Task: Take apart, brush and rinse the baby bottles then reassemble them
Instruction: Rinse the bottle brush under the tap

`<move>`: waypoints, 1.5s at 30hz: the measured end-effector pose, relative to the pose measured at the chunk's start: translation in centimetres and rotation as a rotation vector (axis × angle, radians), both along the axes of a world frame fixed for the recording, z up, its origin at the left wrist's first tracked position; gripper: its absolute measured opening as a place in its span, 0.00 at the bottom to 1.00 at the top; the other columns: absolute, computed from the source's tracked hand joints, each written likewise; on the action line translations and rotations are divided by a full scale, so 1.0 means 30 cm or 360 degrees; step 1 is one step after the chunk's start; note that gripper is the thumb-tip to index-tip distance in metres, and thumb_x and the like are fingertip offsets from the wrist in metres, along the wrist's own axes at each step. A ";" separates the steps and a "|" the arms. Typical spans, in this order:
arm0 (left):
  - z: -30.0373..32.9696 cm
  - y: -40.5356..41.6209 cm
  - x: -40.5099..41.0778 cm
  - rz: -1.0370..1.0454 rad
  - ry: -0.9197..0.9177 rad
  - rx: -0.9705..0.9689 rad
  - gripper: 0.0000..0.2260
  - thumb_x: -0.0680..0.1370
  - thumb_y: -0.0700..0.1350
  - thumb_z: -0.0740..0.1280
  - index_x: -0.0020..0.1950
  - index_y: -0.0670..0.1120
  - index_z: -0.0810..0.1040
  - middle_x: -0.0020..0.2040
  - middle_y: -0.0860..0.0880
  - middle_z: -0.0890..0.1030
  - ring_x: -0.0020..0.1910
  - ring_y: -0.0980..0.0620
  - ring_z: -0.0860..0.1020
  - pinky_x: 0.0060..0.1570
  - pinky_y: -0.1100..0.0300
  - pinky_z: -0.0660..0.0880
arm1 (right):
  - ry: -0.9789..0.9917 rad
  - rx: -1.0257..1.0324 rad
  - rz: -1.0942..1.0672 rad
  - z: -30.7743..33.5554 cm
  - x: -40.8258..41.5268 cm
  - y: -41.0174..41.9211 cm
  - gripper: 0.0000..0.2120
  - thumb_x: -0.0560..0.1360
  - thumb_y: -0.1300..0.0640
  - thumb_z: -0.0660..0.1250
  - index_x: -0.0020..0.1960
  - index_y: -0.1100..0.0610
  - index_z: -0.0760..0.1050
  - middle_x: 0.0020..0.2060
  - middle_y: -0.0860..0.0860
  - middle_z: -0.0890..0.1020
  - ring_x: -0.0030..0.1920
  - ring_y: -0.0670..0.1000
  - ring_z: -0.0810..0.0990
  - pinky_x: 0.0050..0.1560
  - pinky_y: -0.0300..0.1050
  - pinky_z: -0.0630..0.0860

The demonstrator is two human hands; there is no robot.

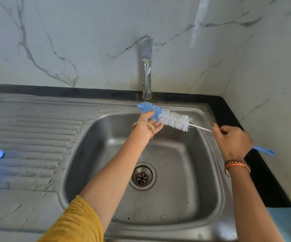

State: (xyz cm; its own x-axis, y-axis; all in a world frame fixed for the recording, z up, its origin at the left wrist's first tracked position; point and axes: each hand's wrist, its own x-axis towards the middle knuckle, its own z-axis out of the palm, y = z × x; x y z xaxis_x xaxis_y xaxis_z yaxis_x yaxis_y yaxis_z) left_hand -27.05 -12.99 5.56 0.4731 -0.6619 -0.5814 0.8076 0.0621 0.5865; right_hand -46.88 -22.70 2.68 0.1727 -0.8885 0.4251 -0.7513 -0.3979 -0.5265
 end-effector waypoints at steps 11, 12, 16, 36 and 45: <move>-0.072 0.089 0.063 0.0266 0.0054 -0.0019 0.04 0.76 0.36 0.63 0.42 0.40 0.70 0.42 0.41 0.73 0.40 0.45 0.75 0.53 0.49 0.73 | 0.0140 0.0059 0.0123 -0.025 0.048 0.033 0.22 0.72 0.56 0.64 0.22 0.51 0.63 0.19 0.51 0.67 0.25 0.54 0.69 0.31 0.42 0.64; -0.074 0.098 0.074 0.0302 0.0093 -0.0064 0.04 0.77 0.38 0.63 0.43 0.39 0.70 0.43 0.41 0.74 0.42 0.44 0.76 0.55 0.48 0.72 | 0.0145 0.0074 0.0127 -0.026 0.052 0.036 0.22 0.73 0.56 0.64 0.22 0.50 0.63 0.19 0.51 0.67 0.25 0.54 0.70 0.32 0.42 0.64; -0.063 0.099 0.092 0.0303 0.0106 -0.0091 0.16 0.80 0.45 0.61 0.63 0.38 0.70 0.61 0.39 0.75 0.64 0.42 0.72 0.65 0.48 0.67 | 0.0070 0.0084 0.0110 -0.027 0.021 0.025 0.21 0.73 0.56 0.64 0.22 0.53 0.66 0.19 0.51 0.67 0.24 0.52 0.68 0.31 0.41 0.64; 0.028 0.079 0.200 0.0553 0.0011 -0.0175 0.21 0.80 0.48 0.61 0.69 0.37 0.66 0.70 0.42 0.69 0.68 0.44 0.69 0.63 0.53 0.68 | 0.0047 0.0119 0.0099 0.026 0.170 0.021 0.16 0.73 0.54 0.62 0.30 0.59 0.77 0.28 0.59 0.77 0.35 0.62 0.76 0.35 0.44 0.67; 0.039 0.239 0.435 0.0858 -0.0119 -0.0268 0.12 0.79 0.49 0.62 0.43 0.42 0.72 0.64 0.44 0.75 0.59 0.49 0.77 0.53 0.58 0.72 | 0.0073 0.0176 0.0456 0.100 0.471 0.051 0.17 0.73 0.55 0.62 0.30 0.64 0.76 0.26 0.58 0.77 0.34 0.60 0.76 0.33 0.42 0.63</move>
